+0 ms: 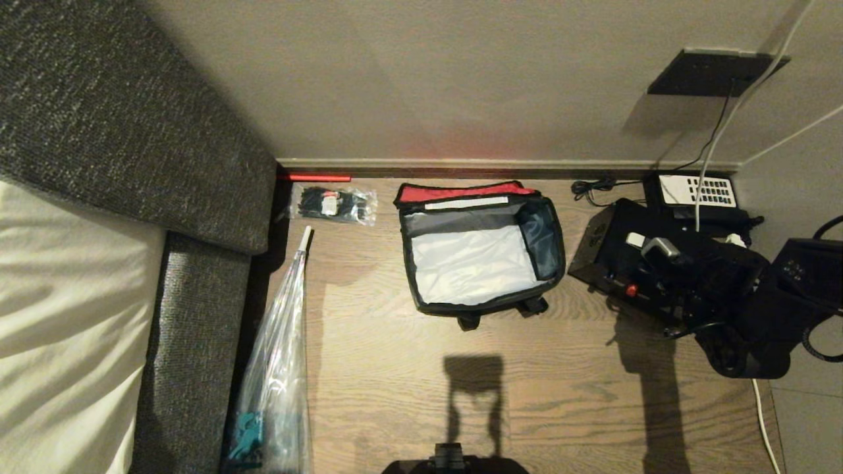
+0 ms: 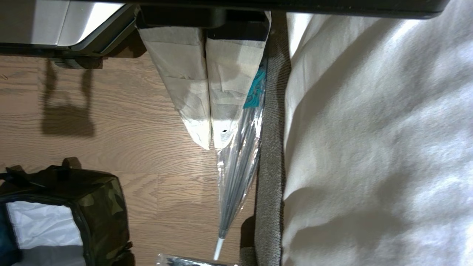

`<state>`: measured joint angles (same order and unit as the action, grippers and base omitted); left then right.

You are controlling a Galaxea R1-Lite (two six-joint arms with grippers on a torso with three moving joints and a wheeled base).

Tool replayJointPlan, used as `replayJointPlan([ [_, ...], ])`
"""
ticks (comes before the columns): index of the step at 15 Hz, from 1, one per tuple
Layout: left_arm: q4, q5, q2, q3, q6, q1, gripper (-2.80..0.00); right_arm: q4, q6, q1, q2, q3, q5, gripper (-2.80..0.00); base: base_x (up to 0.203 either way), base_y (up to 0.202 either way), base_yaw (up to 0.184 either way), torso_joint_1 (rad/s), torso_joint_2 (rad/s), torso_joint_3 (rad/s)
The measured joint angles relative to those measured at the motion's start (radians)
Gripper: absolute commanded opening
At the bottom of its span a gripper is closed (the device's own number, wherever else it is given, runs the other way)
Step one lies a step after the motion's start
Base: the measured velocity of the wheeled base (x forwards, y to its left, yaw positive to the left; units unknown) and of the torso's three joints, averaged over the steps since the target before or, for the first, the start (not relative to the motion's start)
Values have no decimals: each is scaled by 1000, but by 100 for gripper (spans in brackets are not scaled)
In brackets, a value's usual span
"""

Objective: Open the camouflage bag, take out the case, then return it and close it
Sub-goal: Grip the handle again

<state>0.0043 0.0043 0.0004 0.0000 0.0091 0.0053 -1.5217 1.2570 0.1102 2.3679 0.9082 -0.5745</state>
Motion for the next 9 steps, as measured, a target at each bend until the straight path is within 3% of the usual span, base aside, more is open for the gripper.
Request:
replayJointPlan([
  [9, 0, 0, 0, 0, 0, -1, -280, -4, -47, -6, 83, 157, 5, 0, 0, 0, 0, 0, 0, 0],
])
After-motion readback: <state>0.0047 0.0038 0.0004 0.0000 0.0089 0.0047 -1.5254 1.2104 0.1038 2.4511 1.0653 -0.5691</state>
